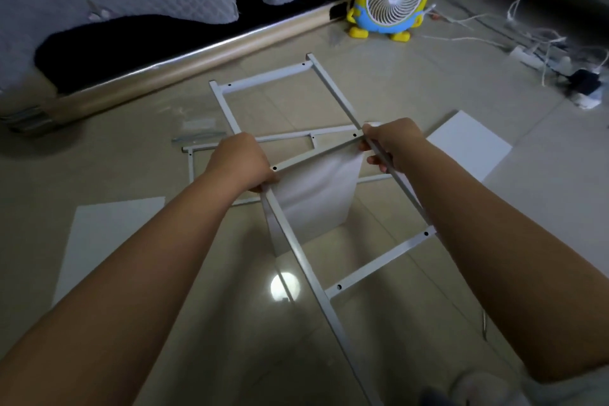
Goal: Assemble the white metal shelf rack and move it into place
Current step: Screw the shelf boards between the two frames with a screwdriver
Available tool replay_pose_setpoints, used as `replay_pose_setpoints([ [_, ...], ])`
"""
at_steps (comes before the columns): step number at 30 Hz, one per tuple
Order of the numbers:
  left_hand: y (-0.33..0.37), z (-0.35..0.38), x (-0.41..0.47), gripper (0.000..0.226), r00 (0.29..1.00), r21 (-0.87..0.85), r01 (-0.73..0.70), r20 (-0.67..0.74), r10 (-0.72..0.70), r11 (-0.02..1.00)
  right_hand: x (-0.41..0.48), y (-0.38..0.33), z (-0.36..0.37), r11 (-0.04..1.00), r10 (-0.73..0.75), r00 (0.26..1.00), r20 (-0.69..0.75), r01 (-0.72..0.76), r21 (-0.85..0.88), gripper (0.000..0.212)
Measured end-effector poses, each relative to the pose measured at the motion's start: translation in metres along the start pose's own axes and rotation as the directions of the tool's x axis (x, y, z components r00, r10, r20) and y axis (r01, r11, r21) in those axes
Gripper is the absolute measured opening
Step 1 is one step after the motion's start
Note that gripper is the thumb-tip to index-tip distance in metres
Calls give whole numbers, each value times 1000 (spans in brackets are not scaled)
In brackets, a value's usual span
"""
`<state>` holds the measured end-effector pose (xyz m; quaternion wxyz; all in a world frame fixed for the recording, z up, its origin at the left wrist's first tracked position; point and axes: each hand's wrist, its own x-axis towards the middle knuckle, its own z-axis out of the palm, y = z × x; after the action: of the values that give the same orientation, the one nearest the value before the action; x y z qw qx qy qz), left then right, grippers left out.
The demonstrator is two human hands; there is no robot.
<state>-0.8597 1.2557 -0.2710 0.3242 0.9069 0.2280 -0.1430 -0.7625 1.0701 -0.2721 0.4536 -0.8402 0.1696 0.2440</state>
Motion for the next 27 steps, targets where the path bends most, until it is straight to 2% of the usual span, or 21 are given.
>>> replay_pose_setpoints([
  [2, -1, -1, -2, 16, 998, -27, 10, 56, -9, 1000, -4, 2, 0, 1000, 14, 1000, -25, -13, 14, 29],
  [5, -4, -3, -3, 19, 996, -15, -54, 77, 55, 998, -9, 4, -2, 999, 37, 998, -52, -35, 31, 28],
  [8, 0, -3, -1, 23, 988, 187, -130, 104, 112, 974, -13, 12, -2, 997, 45, 995, -90, -38, 72, 28],
  [11, 7, -1, 5, 26, 984, 426, -175, 114, 139, 888, -18, 22, -7, 987, 59, 997, -54, -50, 151, 26],
  [14, 13, 2, 10, 37, 979, 572, -204, 125, 161, 794, -24, 33, -15, 981, 66, 998, -20, -61, 182, 27],
  [21, 24, 9, -6, 41, 975, 625, -213, 189, 119, 751, -43, 43, -25, 986, 85, 996, 16, -86, 146, 31],
  [23, 26, 13, -14, 36, 973, 663, -231, 165, 162, 712, -46, 45, -26, 991, 77, 997, 22, -79, 112, 32],
  [25, 29, 16, -23, 20, 970, 699, -241, 145, 197, 674, -48, 47, -28, 992, 75, 996, 37, -78, 99, 34],
  [27, 31, 21, -29, 20, 969, 728, -238, 134, 207, 643, -49, 49, -30, 991, 82, 995, 55, -87, 97, 35],
])
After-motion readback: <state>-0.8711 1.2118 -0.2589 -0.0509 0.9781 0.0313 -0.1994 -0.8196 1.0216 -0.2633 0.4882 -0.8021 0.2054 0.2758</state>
